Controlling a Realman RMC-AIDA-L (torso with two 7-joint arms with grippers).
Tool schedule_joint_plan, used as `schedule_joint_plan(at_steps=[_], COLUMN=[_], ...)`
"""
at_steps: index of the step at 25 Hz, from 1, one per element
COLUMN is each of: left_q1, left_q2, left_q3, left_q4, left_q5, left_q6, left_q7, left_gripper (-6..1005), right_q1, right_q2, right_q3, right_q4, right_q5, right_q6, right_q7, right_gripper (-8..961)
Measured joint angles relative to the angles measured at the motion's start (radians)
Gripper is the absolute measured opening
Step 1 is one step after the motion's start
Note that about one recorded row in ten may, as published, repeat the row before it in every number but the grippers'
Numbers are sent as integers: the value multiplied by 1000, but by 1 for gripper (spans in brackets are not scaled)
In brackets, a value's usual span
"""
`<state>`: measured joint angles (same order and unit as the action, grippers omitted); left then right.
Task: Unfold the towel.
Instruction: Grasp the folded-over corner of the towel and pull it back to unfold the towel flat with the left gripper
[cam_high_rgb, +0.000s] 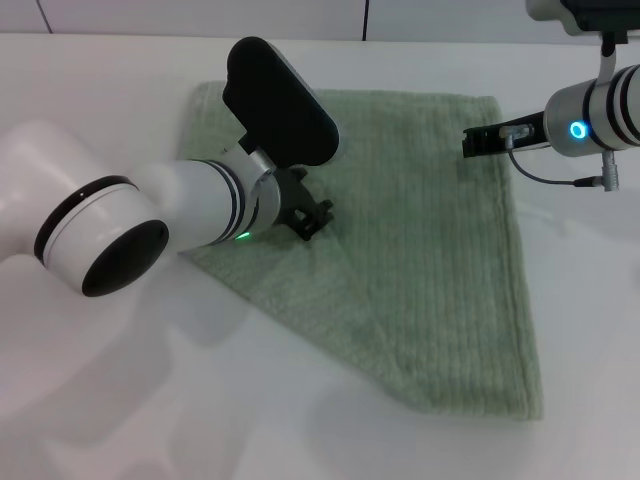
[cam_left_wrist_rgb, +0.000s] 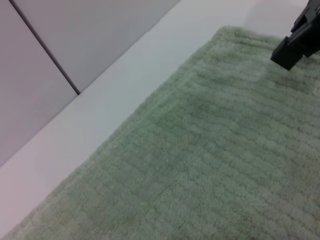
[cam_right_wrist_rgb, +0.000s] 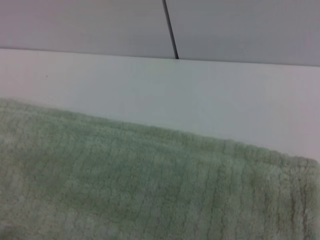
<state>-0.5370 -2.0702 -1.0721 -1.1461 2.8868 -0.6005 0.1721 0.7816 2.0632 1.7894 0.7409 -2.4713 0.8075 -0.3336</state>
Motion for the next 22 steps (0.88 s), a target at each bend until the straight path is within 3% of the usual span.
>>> schedule_joint_plan(at_steps=[9, 16, 22], left_q1=[-6, 1, 14], left_q2=[3, 4, 3], left_q3=[0, 1, -6], left_q4=[-54, -125, -205], left_q5=[0, 1, 2], left_q6=[-60, -123, -191], left_q7=[2, 8, 24], left_gripper=[251, 65, 55], right_q1=[1, 1, 1], right_q2=[0, 0, 0], right_q3=[1, 1, 2], right_q4=[0, 0, -4], right_q5=[-11, -13, -14], right_q6=[-5, -12, -16], right_q7=[-2, -1, 0], right_gripper=[2, 2, 2])
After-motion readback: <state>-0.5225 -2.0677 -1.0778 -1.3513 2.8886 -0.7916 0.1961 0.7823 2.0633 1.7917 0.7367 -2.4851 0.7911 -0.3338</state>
